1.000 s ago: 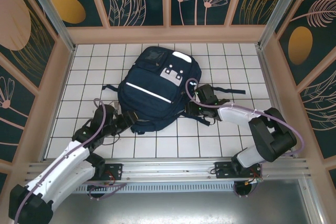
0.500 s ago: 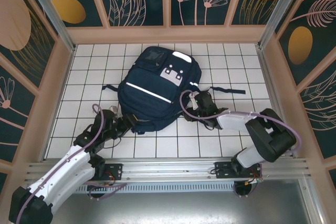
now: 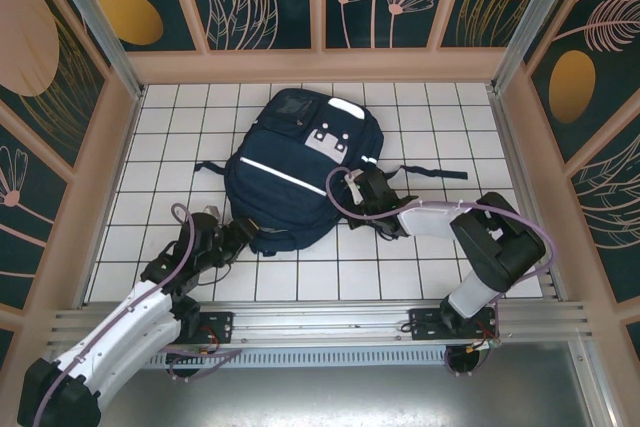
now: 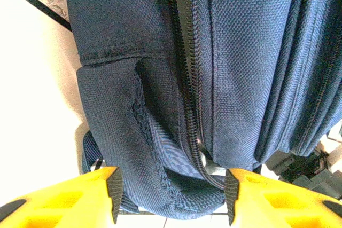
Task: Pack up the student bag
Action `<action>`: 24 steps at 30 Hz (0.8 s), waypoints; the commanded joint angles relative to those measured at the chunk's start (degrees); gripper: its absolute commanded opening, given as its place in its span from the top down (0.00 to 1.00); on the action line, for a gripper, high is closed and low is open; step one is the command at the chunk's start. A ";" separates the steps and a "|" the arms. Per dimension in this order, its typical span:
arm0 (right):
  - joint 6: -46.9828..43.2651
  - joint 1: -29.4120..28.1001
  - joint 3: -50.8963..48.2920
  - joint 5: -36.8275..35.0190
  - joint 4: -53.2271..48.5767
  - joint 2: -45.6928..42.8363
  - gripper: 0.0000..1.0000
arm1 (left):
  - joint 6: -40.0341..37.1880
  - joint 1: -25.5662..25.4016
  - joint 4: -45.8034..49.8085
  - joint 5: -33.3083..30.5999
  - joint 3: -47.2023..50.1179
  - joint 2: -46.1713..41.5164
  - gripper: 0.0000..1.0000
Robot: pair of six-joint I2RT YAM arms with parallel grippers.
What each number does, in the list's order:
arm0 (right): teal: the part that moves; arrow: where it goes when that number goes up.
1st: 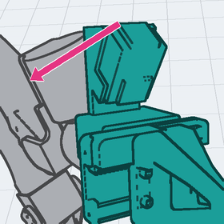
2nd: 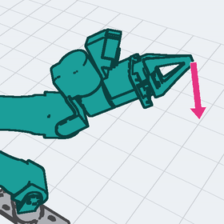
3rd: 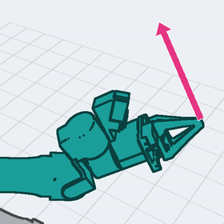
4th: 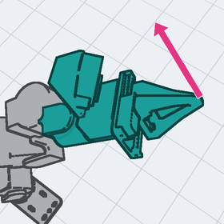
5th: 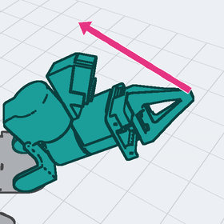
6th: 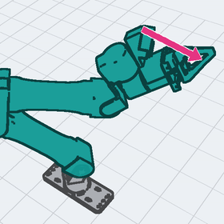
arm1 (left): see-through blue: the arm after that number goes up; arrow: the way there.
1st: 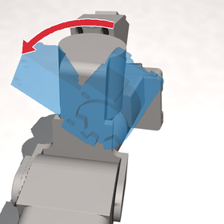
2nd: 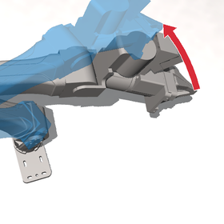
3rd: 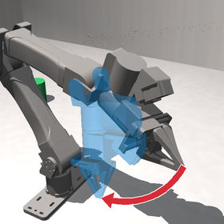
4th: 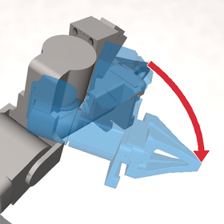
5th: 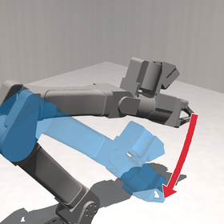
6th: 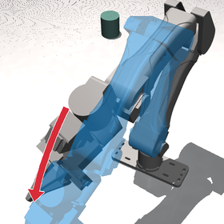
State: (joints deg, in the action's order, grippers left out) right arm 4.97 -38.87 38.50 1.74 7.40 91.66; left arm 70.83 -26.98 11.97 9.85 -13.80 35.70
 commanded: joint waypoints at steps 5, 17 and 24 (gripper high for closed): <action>1.50 -0.88 -0.53 0.17 -4.43 -4.88 1.00 | 2.37 0.35 0.75 -0.31 0.95 -2.39 0.50; 2.25 -0.21 -0.59 -0.50 -5.74 -8.23 0.83 | 3.64 0.35 -2.21 0.28 2.57 3.44 0.56; 2.23 4.80 0.28 5.45 -4.05 -5.61 0.69 | 2.27 0.35 -5.53 0.88 2.24 9.31 0.43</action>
State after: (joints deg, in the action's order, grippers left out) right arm 6.44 -35.68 38.04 4.01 2.61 85.32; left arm 74.17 -26.98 8.69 10.09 -10.98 42.41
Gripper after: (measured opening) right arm 0.299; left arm 0.563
